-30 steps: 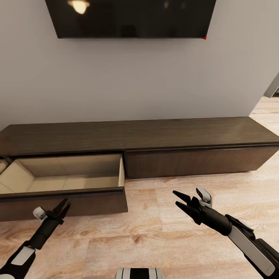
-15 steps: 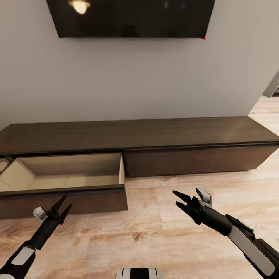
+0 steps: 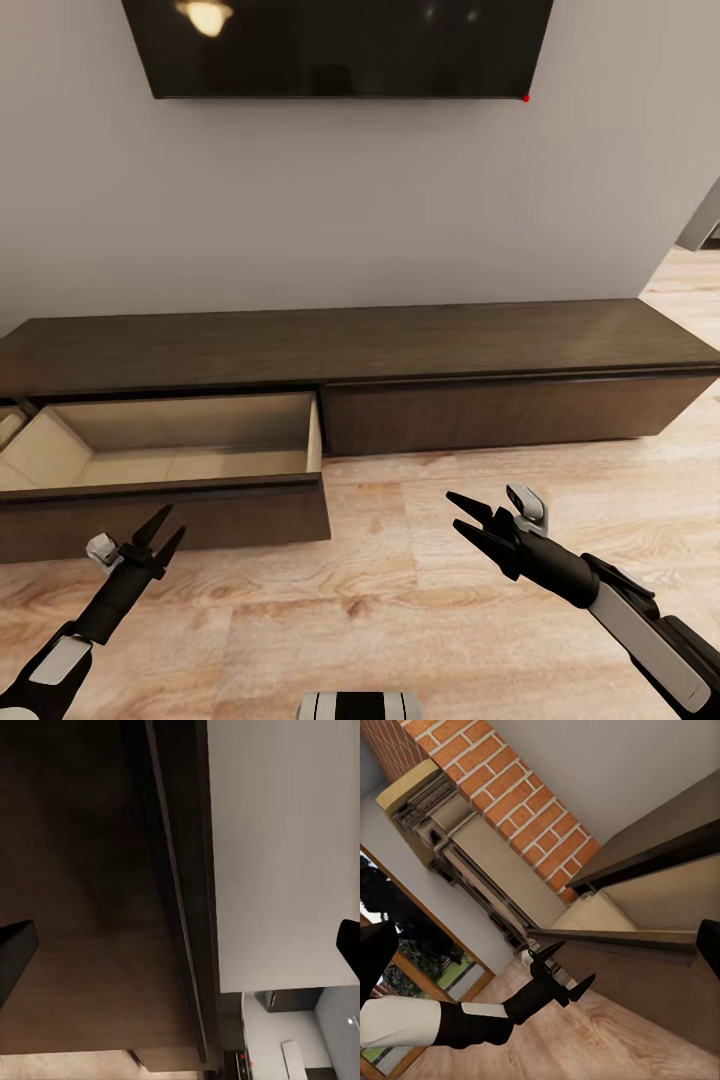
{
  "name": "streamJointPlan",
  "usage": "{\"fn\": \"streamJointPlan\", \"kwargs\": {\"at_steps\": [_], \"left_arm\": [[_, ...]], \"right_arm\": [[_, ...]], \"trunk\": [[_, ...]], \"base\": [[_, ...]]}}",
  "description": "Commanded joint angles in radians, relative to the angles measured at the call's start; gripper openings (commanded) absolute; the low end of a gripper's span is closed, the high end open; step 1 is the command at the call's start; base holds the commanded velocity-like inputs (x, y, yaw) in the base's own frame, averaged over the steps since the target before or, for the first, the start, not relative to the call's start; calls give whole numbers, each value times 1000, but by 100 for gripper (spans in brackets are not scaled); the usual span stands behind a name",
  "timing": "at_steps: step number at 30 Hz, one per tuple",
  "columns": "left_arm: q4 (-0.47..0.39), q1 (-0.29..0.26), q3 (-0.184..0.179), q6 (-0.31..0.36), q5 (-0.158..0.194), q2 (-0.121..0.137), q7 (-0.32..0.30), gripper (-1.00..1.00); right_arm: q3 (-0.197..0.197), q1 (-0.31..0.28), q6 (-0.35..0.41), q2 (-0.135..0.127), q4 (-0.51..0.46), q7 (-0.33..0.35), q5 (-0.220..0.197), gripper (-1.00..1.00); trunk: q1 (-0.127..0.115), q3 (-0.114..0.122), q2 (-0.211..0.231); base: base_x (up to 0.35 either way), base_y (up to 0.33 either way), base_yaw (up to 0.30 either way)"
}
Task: Place each of the two pumpkins and all three candles from the living room inside a cabinet in the living room (use any cabinet), then make sure every cabinet is closed, and position the cauldron so it is next to a table in the living room.
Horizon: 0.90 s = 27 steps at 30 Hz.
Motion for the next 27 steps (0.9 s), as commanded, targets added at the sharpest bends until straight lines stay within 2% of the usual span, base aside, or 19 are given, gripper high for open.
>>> {"fn": "streamJointPlan", "kwargs": {"at_steps": [1, 10, 27], "left_arm": [[1, 0, 1, 10, 3, 0, -2, 100], [1, 0, 1, 10, 3, 0, -1, 100], [1, 0, -1, -1, -4, -3, -8, 100]], "right_arm": [[2, -1, 10, 0, 0, 2, -10, 100], [2, -1, 10, 0, 0, 2, -11, 100], [2, -1, 12, 4, 6, 2, -10, 100]], "trunk": [[0, -1, 0], [0, -1, 0], [0, -1, 0]], "base": [[0, 0, 0], [-24, 0, 0], [-288, -5, 0]]}}
